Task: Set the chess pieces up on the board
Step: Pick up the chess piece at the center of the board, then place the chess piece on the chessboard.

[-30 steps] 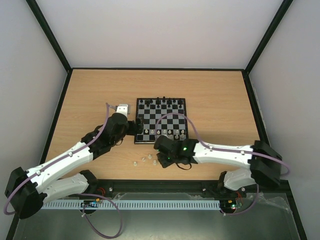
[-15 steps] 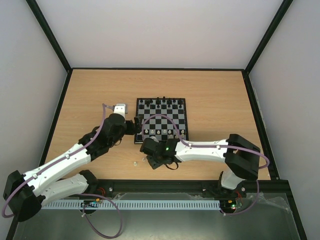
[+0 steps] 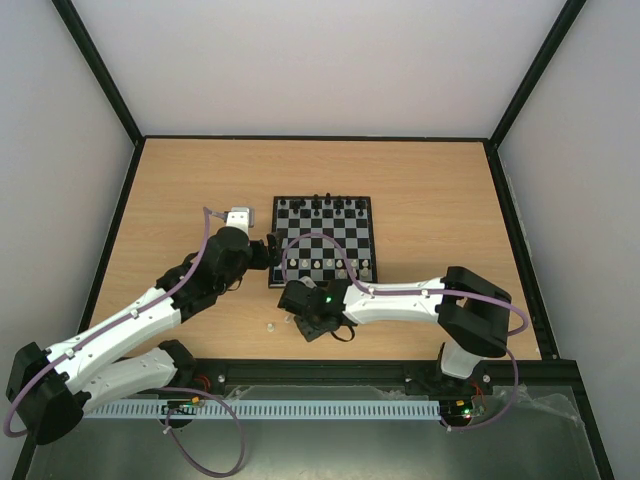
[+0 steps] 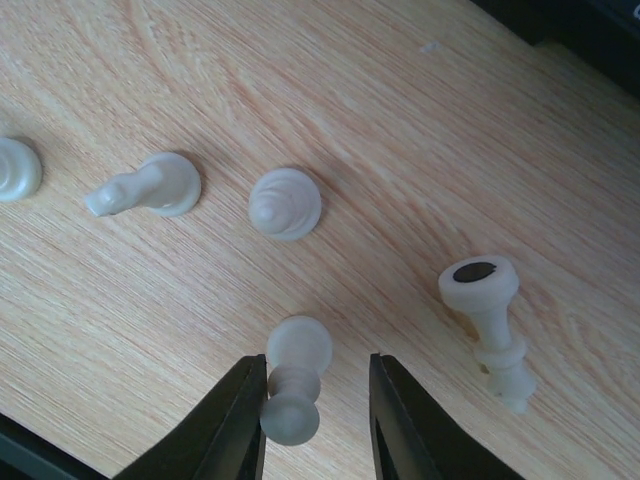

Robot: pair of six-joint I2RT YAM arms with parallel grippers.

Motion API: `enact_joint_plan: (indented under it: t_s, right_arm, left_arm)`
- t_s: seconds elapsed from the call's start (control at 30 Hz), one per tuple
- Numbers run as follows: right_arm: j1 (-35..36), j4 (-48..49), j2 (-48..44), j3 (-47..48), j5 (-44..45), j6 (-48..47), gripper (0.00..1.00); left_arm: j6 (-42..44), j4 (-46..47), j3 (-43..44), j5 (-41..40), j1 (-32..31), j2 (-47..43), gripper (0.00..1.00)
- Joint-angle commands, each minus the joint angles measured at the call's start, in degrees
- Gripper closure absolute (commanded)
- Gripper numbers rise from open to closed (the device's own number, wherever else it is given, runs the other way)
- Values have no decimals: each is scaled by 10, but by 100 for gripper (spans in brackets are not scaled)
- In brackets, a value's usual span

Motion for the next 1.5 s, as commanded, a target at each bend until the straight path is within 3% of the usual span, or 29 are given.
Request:
enact_joint_plan:
  t_s: [0.0, 0.37, 0.63, 0.9, 1.47]
  right_arm:
    - [9, -34, 8, 16, 6, -3, 72]
    - [9, -23, 8, 16, 0, -7, 87]
    - [2, -63, -52, 24, 49, -12, 87]
    - [-70, -104, -90, 54, 67, -51, 86]
    - [-178, -89, 1, 100, 27, -111, 84]
  left_arm:
    - [-2, 0, -6, -7, 3, -6, 1]
    - [-2, 0, -6, -8, 2, -6, 1]
    - [-1, 1, -7, -9, 2, -6, 1]
    - [-2, 1, -8, -9, 2, -5, 1]
    - [-2, 1, -7, -7, 2, -5, 1]
